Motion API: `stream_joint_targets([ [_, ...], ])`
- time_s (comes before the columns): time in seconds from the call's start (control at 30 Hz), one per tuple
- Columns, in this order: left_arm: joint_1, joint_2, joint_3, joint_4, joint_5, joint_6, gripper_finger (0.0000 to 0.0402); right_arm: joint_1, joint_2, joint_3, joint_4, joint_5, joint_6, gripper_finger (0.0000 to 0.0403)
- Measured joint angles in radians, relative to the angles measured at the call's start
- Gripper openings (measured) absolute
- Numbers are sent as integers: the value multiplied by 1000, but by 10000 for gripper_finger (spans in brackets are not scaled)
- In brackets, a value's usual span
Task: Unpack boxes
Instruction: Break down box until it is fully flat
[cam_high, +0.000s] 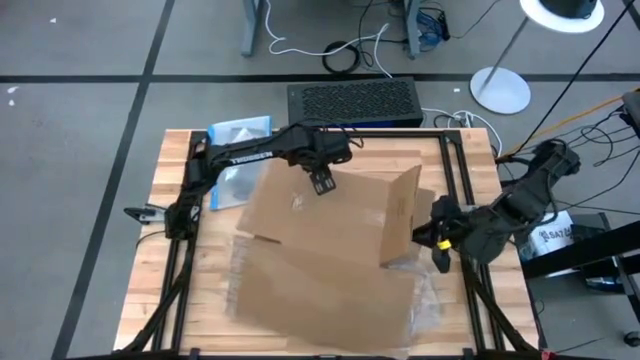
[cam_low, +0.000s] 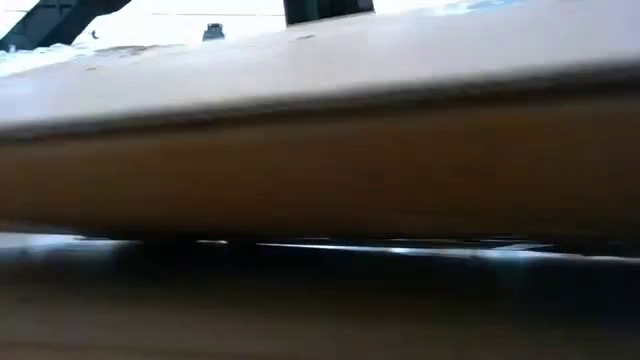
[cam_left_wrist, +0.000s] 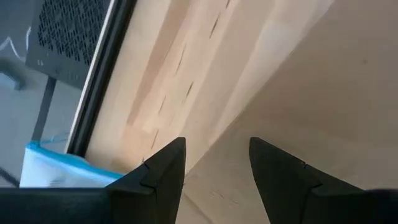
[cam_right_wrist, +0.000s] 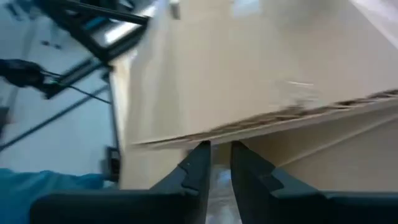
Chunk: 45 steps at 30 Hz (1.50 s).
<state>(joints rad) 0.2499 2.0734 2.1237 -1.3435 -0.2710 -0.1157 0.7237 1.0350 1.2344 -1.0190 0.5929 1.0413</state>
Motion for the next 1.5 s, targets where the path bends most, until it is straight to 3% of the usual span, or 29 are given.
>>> stream_joint_targets([
  [0.53, 105, 87, 1, 44, 64, 44, 184, 134, 58, 11, 523, -16, -133, 53],
  [0.63, 104, 105, 1, 44, 70, 55, 184, 37, 104, 12, 471, -63, -124, 53],
  [0.8, 95, 104, 18, 40, 73, 116, 184, -201, 235, 7, 448, -313, -206, 53],
  [0.93, 95, 102, 97, 1, 75, 122, 184, -372, 367, 11, 536, -500, -333, 53],
  [1.1, 95, 97, 234, -70, 57, 122, 184, -487, 541, 11, 564, -676, -418, 53],
  [1.3, 87, -65, 201, -132, 124, 42, 184, -515, 746, 9, 494, -722, -453, 52],
  [1.5, 19, -178, 200, -135, 363, -42, 184, -581, 859, 10, 436, -776, -507, 52],
])
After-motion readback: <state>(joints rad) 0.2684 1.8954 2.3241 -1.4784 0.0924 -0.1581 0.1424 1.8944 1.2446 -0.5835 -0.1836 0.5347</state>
